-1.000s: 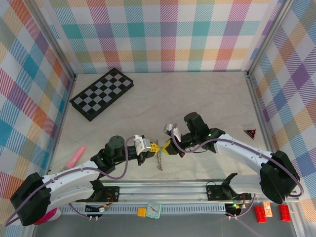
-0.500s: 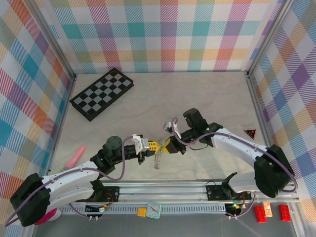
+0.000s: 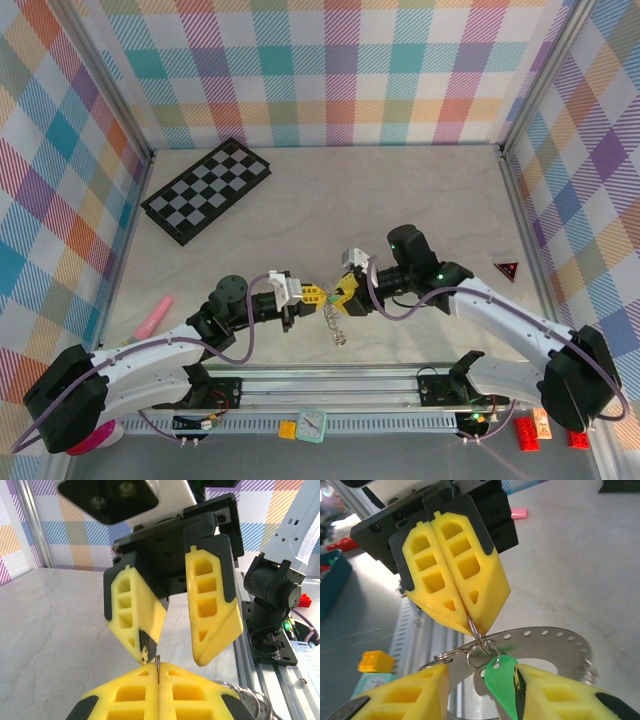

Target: Put the keys on the keyring

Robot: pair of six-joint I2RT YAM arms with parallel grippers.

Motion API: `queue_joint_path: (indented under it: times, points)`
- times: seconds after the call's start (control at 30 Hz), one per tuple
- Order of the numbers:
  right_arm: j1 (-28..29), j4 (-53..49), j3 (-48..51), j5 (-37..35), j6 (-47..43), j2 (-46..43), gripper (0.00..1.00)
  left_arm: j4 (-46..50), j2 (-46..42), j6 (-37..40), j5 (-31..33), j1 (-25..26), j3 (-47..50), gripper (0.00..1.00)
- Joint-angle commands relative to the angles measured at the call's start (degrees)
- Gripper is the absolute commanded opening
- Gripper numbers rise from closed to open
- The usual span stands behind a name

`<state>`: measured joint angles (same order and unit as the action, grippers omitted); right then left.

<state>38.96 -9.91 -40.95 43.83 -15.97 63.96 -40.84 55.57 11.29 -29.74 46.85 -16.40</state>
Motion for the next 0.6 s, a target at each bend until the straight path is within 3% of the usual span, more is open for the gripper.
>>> queue_joint_path:
  times: [0.0,0.27,0.57]
  points:
    - [0.24,6.05,2.12,-3.39,-2.3,-1.01,0.39,-5.83,0.63,-1.13,-1.97,0.63,0.23,0.0]
    - [0.94,12.9,3.58,-1.23,-0.75,-0.63,0.32,-8.87,1.99,-2.85,-2.52,0.58,0.5,0.0]
    - [2.17,13.9,3.51,0.65,-0.47,0.98,0.22,-9.82,2.45,-3.11,-2.42,0.69,0.45,0.0]
